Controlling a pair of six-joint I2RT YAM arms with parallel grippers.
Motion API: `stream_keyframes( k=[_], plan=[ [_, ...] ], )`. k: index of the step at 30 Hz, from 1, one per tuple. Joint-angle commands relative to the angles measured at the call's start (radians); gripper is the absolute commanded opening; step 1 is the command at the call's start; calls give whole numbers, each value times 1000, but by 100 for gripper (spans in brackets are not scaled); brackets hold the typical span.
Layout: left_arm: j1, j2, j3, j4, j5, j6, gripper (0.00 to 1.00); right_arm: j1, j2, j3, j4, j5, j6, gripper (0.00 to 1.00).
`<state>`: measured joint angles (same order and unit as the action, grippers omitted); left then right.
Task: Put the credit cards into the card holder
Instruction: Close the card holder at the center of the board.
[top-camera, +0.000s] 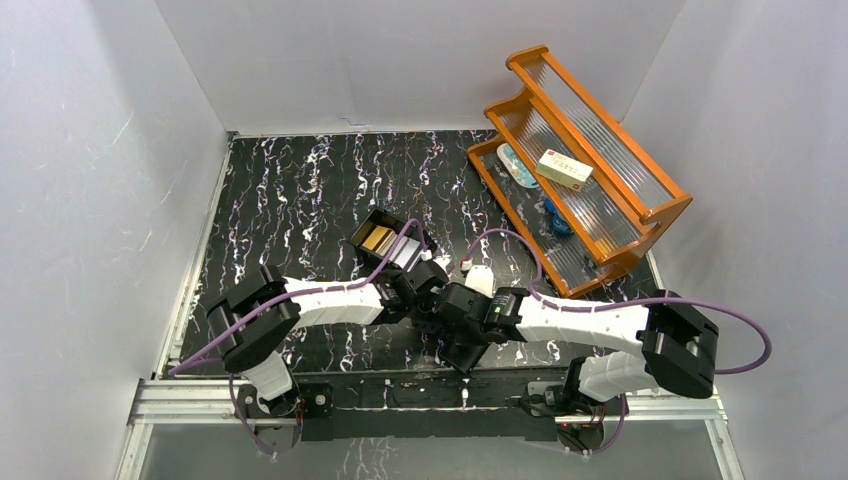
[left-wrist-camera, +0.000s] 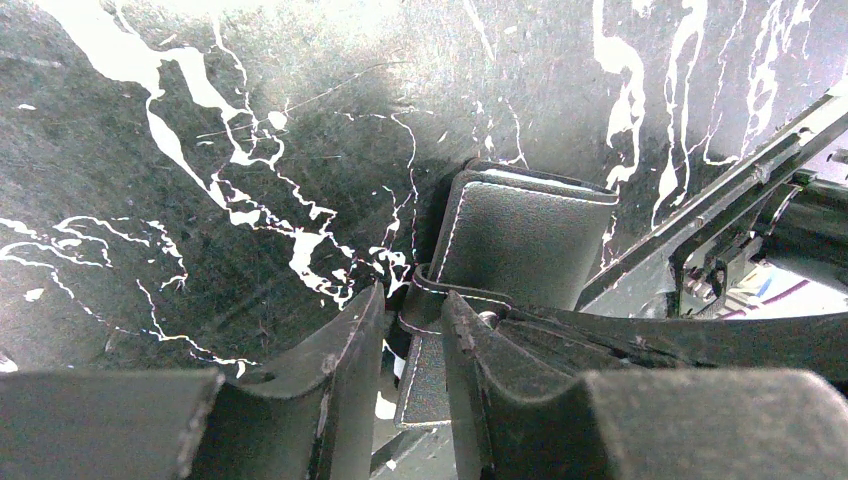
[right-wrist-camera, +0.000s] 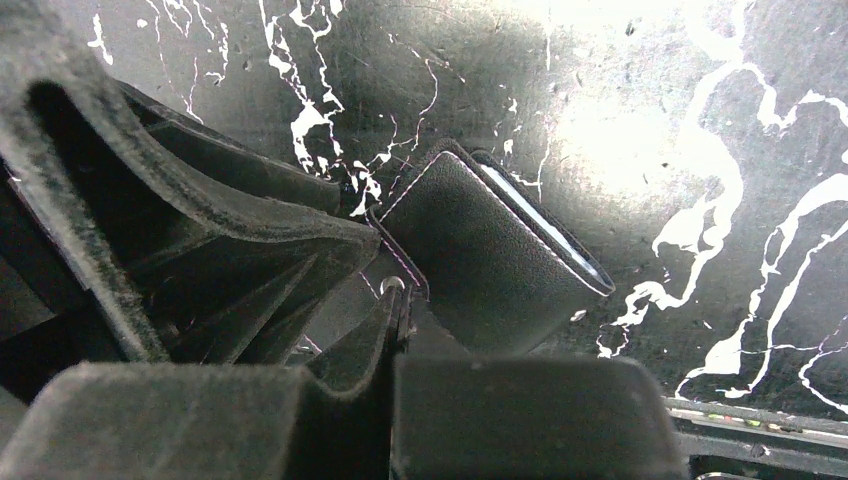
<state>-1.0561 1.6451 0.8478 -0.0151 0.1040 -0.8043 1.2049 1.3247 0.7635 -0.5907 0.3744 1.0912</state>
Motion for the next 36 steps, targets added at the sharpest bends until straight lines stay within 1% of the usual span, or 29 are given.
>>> stream_keyframes(
  k=[1,8,21,28,36],
  plan=[
    [-2,-15,-17,-32,-9,9,27,5,8,46,-4,-6,-16,5],
    [-2,-20,-19,-32,-10,6,27,5,36,37,13,-23,-17,7],
    [-4,-34,-24,-28,-9,1,27,7,87,32,-45,-5,6,8],
    [-5,-42,-26,-28,-10,1,27,12,111,9,-59,-7,26,7],
    [-5,-45,-31,-25,-9,-2,27,12,130,-15,-79,6,51,5]
  ],
)
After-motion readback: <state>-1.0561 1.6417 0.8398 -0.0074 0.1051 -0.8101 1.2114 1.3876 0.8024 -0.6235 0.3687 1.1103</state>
